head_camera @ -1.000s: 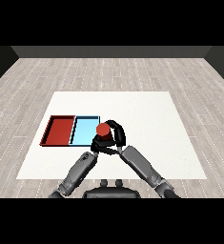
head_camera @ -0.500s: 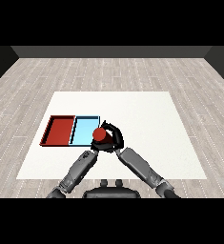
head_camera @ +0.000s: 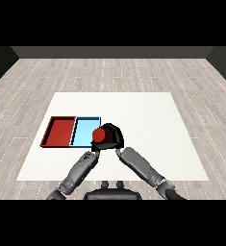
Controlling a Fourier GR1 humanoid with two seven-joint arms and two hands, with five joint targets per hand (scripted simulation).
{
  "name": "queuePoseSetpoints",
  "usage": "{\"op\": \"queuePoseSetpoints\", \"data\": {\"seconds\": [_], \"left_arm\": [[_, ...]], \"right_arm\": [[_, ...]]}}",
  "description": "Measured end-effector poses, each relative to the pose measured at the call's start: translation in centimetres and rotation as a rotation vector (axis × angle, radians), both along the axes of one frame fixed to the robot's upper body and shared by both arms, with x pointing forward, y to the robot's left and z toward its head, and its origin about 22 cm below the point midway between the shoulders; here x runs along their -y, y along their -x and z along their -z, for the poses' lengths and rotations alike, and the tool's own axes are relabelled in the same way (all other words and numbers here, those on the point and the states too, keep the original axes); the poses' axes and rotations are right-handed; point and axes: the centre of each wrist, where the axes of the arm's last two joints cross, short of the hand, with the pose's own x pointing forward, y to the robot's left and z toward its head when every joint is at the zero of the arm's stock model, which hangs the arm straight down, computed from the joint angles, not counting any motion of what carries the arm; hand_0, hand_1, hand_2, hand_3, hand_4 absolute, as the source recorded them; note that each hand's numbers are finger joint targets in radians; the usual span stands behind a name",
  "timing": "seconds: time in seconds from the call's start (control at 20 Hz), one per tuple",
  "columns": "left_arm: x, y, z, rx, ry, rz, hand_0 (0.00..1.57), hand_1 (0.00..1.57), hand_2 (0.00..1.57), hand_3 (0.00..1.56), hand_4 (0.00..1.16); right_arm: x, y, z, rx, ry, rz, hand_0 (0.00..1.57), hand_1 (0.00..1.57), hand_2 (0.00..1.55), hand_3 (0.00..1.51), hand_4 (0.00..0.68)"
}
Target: Pick the red can and put it in the red box
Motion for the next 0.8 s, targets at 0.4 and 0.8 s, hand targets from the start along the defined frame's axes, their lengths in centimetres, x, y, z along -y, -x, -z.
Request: {"op": "queuePoseSetpoints", "data": {"seconds": [0.4, 0.8], "left_arm": [[0.04, -0.15, 0.05, 0.034, -0.019, -0.077, 1.57, 1.57, 1.53, 1.44, 1.04], [0.01, -0.34, -0.3, 0.068, -0.039, -0.11, 1.57, 1.57, 1.53, 1.45, 1.12]], "right_arm": [[0.39, -0.28, -0.15, 0.001, -0.036, -0.019, 1.42, 1.42, 1.41, 1.36, 0.474], [0.17, 0.02, -0.3, 0.001, 0.001, -0.02, 0.0, 0.0, 0.0, 0.0, 0.0]]}}
